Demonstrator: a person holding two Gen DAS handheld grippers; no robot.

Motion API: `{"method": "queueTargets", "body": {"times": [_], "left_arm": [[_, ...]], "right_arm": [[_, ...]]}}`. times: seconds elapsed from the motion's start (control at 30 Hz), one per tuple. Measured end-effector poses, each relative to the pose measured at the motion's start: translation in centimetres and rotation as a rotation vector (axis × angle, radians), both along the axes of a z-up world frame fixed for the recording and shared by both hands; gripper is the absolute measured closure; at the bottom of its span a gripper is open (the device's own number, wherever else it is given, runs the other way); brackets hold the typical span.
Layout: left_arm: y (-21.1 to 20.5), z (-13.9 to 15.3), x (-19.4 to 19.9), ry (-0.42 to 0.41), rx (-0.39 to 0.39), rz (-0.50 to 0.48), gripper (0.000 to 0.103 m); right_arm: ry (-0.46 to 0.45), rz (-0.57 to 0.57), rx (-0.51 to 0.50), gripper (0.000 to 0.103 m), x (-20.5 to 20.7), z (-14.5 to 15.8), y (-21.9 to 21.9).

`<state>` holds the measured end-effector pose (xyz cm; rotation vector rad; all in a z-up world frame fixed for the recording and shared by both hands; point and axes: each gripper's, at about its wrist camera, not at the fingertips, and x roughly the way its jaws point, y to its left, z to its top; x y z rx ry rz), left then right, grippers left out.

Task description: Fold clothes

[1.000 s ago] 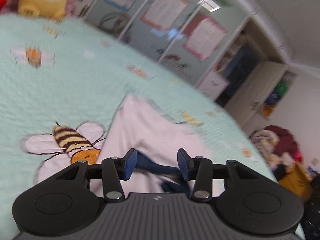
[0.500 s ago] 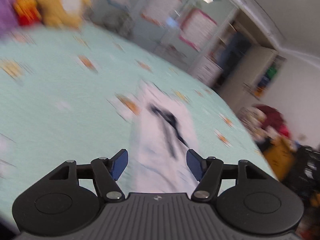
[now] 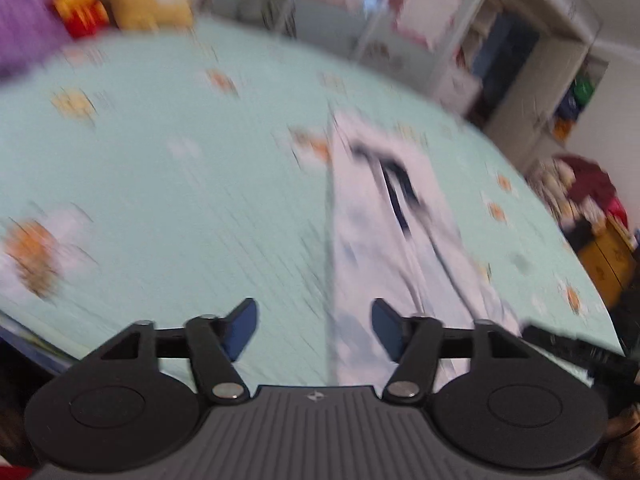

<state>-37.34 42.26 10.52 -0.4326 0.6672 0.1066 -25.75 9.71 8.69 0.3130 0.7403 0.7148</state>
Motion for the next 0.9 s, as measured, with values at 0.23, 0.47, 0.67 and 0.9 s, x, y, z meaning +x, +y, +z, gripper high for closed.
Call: {"method": "queueTargets", "body": {"times": [0.23, 0.47, 0.67, 0.9], "left_arm": [[-3.3, -6.0, 5.1, 0.076, 0.07, -0.155, 0.046], [-3.6, -6.7, 4.5, 0.085, 0.137, -0.207, 0.047], [-5.9, -3.4, 4.4, -0.042, 0.218, -0.214, 0.04], [-8.7, -7.7, 5.9, 0.046, 0.251, -0.29, 0.034]], "right_arm": [[0.219, 0.084, 0.026, 0.097, 2.6, -4.8, 6.0], [0.236, 0.077, 0.115, 0.103, 0.1, -8.0, 3.0], [0.214, 0.105, 0.128, 0.097, 0.4, -6.7, 3.9], [0.29, 0.085, 0.144, 0.103, 0.4, -8.1, 3.0]]}}
